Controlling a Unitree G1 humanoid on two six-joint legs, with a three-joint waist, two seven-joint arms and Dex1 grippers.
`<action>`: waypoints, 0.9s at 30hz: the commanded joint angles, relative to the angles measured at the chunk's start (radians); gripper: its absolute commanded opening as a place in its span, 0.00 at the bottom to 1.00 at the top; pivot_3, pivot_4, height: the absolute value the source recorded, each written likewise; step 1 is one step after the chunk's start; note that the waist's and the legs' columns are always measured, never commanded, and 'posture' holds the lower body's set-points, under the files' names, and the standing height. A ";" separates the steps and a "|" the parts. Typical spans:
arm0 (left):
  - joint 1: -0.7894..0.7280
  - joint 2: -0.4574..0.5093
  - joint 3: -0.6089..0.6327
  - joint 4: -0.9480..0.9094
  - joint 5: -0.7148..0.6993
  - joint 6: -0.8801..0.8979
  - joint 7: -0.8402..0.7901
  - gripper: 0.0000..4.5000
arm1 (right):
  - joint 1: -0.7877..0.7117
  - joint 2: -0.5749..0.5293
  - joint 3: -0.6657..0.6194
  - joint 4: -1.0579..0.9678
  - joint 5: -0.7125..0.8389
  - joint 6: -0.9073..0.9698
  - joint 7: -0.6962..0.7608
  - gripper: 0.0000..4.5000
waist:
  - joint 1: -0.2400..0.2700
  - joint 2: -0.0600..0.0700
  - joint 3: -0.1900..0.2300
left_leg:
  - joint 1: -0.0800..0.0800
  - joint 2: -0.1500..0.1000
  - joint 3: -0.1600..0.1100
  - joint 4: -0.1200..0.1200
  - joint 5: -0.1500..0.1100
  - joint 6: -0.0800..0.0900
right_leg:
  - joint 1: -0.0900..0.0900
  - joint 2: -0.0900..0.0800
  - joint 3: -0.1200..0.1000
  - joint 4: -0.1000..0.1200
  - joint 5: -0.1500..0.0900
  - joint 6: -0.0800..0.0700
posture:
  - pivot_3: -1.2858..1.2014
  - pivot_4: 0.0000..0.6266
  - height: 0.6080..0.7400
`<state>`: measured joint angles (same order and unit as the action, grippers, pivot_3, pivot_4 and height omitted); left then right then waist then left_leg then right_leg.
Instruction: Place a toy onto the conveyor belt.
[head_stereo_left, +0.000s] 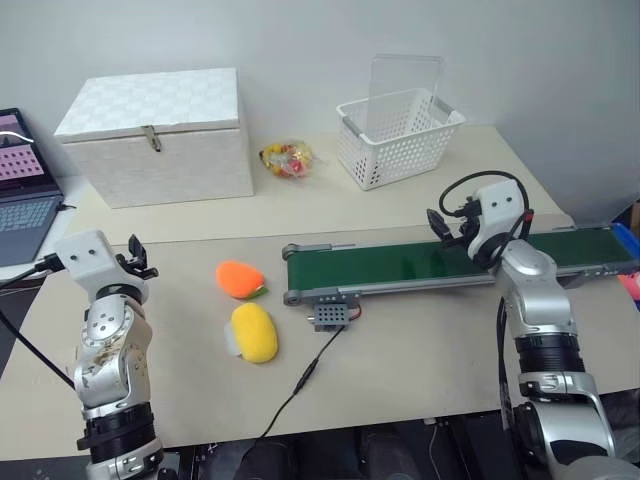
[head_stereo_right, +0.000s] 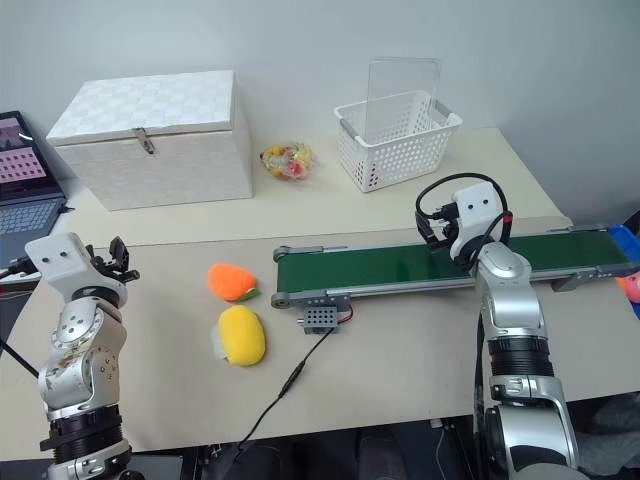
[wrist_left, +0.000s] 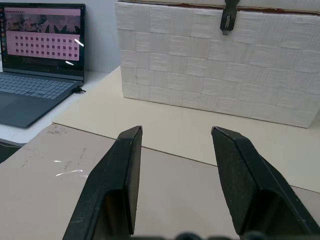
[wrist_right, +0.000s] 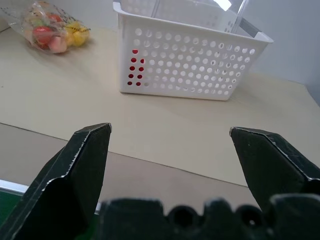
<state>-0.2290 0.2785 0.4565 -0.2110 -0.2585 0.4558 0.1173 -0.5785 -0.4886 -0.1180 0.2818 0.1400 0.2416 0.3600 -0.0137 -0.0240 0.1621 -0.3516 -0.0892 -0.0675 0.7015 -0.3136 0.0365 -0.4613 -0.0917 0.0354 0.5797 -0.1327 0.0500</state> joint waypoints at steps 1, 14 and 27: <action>0.002 0.023 -0.034 -0.045 0.007 -0.025 -0.047 0.52 | 0.030 -0.022 0.026 -0.138 0.062 -0.016 0.127 1.00 | 0.000 0.000 0.000 | 0.000 0.000 0.000 0.000 0.000 0.000 | 0.000 0.000 0.000 0.000 0.000 0.000 | 0.52 0.24 1.00; 0.006 0.018 -0.067 -0.052 -0.019 -0.016 -0.118 0.52 | 0.350 -0.314 0.230 -0.671 0.366 0.082 0.801 1.00 | 0.006 -0.001 -0.001 | 0.002 -0.001 0.000 0.005 -0.003 0.004 | 0.005 -0.002 -0.003 -0.001 0.002 0.003 | 0.52 0.24 1.00; 0.295 -0.126 0.159 -0.292 -0.654 0.197 -0.200 0.52 | 0.416 -0.289 0.224 -0.627 0.298 0.018 0.802 1.00 | 0.011 -0.001 -0.001 | 0.004 0.001 0.000 0.005 -0.002 0.002 | 0.004 -0.001 -0.003 0.000 0.002 0.002 | 0.52 0.24 1.00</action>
<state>0.0399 0.1555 0.5698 -0.4639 -0.7879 0.6307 -0.0583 -0.1680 -0.7782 0.1366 -0.3314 0.4325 0.2858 1.1576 -0.0026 -0.0252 0.1615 -0.3476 -0.0885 -0.0671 0.7064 -0.3155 0.0388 -0.4569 -0.0930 0.0326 0.5797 -0.1304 0.0520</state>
